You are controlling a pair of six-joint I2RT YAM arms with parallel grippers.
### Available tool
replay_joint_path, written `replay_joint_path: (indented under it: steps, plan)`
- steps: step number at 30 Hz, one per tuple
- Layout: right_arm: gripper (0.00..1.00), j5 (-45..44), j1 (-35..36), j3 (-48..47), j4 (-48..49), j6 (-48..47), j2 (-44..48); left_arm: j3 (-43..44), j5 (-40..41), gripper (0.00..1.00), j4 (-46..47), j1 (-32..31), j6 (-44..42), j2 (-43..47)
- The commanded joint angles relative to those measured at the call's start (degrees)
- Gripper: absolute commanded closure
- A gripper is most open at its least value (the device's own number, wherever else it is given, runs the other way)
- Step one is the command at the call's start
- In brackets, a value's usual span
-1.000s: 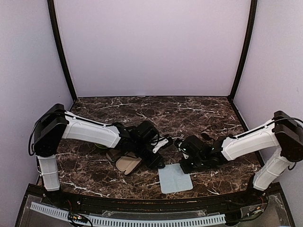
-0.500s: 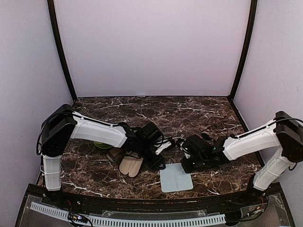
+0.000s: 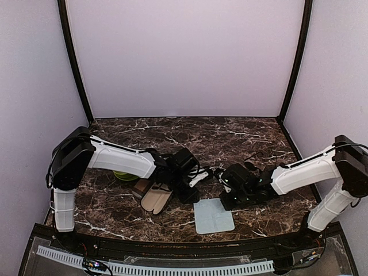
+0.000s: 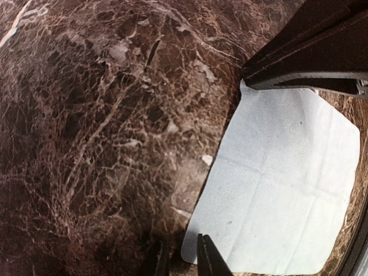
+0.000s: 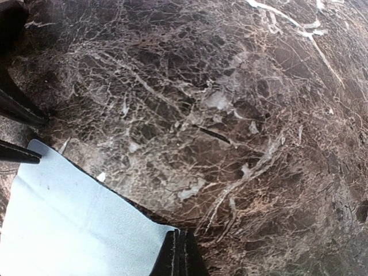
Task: Organize the sunglasses
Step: Pick up the glasses cleaning cloth from the corner of the board.
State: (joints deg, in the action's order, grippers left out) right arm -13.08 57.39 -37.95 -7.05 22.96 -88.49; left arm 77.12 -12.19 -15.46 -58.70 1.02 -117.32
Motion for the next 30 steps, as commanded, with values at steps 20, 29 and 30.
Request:
replay_joint_path:
  steps: [20, 29, 30]
  plan:
    - [1.00, 3.1, -1.3, 4.1, 4.0, -1.8, 6.7, -4.3, -3.5, 1.00, 3.7, -1.1, 3.1, 4.2]
    - [1.00, 5.9, -1.3, 7.6, 6.3, -1.5, 10.2, -7.9, -4.2, 1.00, 7.1, -1.7, 4.9, 7.8]
    - [1.00, 6.0, -1.3, 7.8, 6.5, -1.5, 10.4, -8.2, -3.8, 1.00, 7.4, -1.8, 5.0, 8.1]
